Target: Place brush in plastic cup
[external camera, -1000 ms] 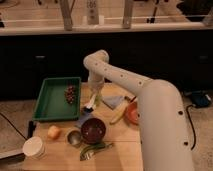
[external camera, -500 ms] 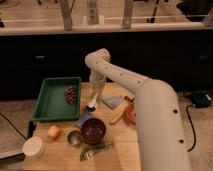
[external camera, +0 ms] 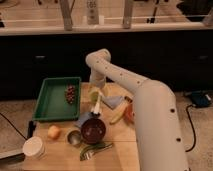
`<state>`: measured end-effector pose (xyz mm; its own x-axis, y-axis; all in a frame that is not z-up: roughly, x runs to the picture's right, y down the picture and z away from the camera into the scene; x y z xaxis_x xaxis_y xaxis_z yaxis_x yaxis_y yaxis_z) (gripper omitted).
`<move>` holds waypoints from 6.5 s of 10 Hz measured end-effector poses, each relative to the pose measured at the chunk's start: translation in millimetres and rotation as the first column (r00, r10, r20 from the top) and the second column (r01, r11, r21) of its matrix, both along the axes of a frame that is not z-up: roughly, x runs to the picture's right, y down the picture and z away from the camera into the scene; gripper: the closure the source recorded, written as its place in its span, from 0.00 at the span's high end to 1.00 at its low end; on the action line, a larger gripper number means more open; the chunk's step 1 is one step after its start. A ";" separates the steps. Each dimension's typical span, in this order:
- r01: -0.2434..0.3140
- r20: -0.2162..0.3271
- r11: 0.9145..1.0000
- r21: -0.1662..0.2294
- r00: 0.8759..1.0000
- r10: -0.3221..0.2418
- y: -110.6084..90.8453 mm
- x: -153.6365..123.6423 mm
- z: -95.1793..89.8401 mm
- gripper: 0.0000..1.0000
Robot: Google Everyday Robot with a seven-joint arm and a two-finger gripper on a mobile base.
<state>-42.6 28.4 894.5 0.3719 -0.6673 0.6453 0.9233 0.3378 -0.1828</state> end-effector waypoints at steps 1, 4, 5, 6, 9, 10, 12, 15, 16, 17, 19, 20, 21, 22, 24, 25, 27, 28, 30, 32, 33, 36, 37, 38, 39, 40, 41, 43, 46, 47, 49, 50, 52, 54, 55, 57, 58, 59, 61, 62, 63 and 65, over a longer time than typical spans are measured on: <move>0.002 0.004 1.000 -0.005 1.000 -0.002 1.4 -1.4 0.5 0.80; 0.008 0.010 1.000 -0.017 1.000 -0.008 4.7 -3.7 0.1 0.80; 0.010 0.013 1.000 -0.019 1.000 -0.010 6.1 -5.2 -0.4 0.80; 0.012 0.016 1.000 -0.021 1.000 -0.011 8.3 -5.4 -2.1 0.80; -0.002 0.041 1.000 0.014 0.999 0.002 2.9 -5.5 -8.1 0.80; -0.006 0.049 1.000 0.026 0.999 0.005 -0.5 -5.7 -11.3 0.80; -0.014 0.063 0.999 0.046 0.998 0.011 -5.1 -5.0 -16.5 0.80; -0.013 0.065 0.999 0.049 0.998 0.010 -5.1 -6.2 -16.6 0.80; -0.014 0.065 0.999 0.049 0.998 0.010 -5.3 -5.7 -16.6 0.80; -0.014 0.065 0.999 0.049 0.998 0.011 -5.3 -5.2 -16.6 0.80; -0.014 0.065 0.999 0.049 0.998 0.011 -5.2 -5.8 -16.7 0.80; -0.014 0.065 0.999 0.049 0.998 0.011 -5.3 -5.2 -16.7 0.80; -0.015 0.065 0.999 0.049 0.998 0.011 -5.3 -5.1 -16.7 0.80; -0.014 0.065 0.999 0.049 0.998 0.011 -5.2 -5.5 -16.7 0.80; -0.015 0.064 0.999 0.049 0.998 0.012 -5.3 -4.9 -16.7 0.80; -0.015 0.064 0.999 0.049 0.998 0.012 -5.3 -4.9 -16.7 0.80; -0.015 0.064 0.999 0.049 0.998 0.012 -5.3 -5.0 -16.7 0.80; -0.015 0.064 0.999 0.049 0.998 0.012 -5.3 -5.0 -16.7 0.80; -0.015 0.064 0.999 0.049 0.998 0.012 -5.3 -5.0 -16.7 0.80; -0.015 0.064 0.999 0.049 0.998 0.012 -5.3 -5.0 -16.7 0.80; -0.015 0.064 0.999 0.049 0.998 0.012 -5.3 -5.0 -16.7 0.80; -0.015 0.064 0.999 0.049 0.998 0.012 -5.3 -5.0 -16.7 0.80; -0.015 0.064 0.999 0.049 0.998 0.012 -5.3 -4.9 -16.7 0.80; -0.015 0.064 0.999 0.049 0.998 0.012 -5.3 -5.0 -16.7 0.80; -0.015 0.064 0.999 0.049 0.998 0.012 -5.3 -4.9 -16.7 0.80; -0.015 0.064 0.999 0.049 0.998 0.012 -5.3 -5.0 -16.7 0.80; -0.015 0.064 0.999 0.049 0.998 0.012 -5.3 -5.0 -16.7 0.80; -0.015 0.064 0.999 0.049 0.998 0.012 -5.3 -4.9 -16.7 0.80; -0.015 0.064 0.999 0.049 0.998 0.012 -5.3 -5.0 -16.7 0.80; -0.015 0.064 0.999 0.049 0.998 0.012 -5.2 -5.0 -16.7 0.80; -0.015 0.064 0.999 0.049 0.998 0.012 -5.3 -5.0 -16.7 0.80; -0.015 0.064 0.999 0.049 0.998 0.012 -5.3 -5.0 -16.7 0.80; -0.015 0.064 0.999 0.049 0.998 0.012 -5.3 -5.0 -16.7 0.80; -0.015 0.064 0.999 0.049 0.998 0.012 -5.2 -5.0 -16.7 0.80; -0.015 0.064 0.999 0.049 0.998 0.012 -5.3 -5.0 -16.7 0.80; -0.015 0.064 0.999 0.049 0.998 0.012 -5.3 -5.0 -16.7 0.80; -0.015 0.065 0.999 0.049 0.998 0.012 -5.2 -5.1 -16.7 0.80; -0.015 0.065 0.999 0.049 0.998 0.012 -5.2 -5.2 -16.7 0.80; -0.015 0.065 0.999 0.049 0.998 0.012 -5.2 -5.1 -16.7 0.80; -0.015 0.065 0.999 0.049 0.998 0.012 -5.2 -5.2 -16.7 0.80; -0.015 0.065 0.999 0.049 0.998 0.012 -5.2 -5.2 -16.7 0.80; -0.015 0.065 0.999 0.049 0.998 0.012 -5.2 -5.1 -16.7 0.80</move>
<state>-47.7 23.2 877.8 0.3397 -0.6940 0.6348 0.9280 0.3571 -0.1062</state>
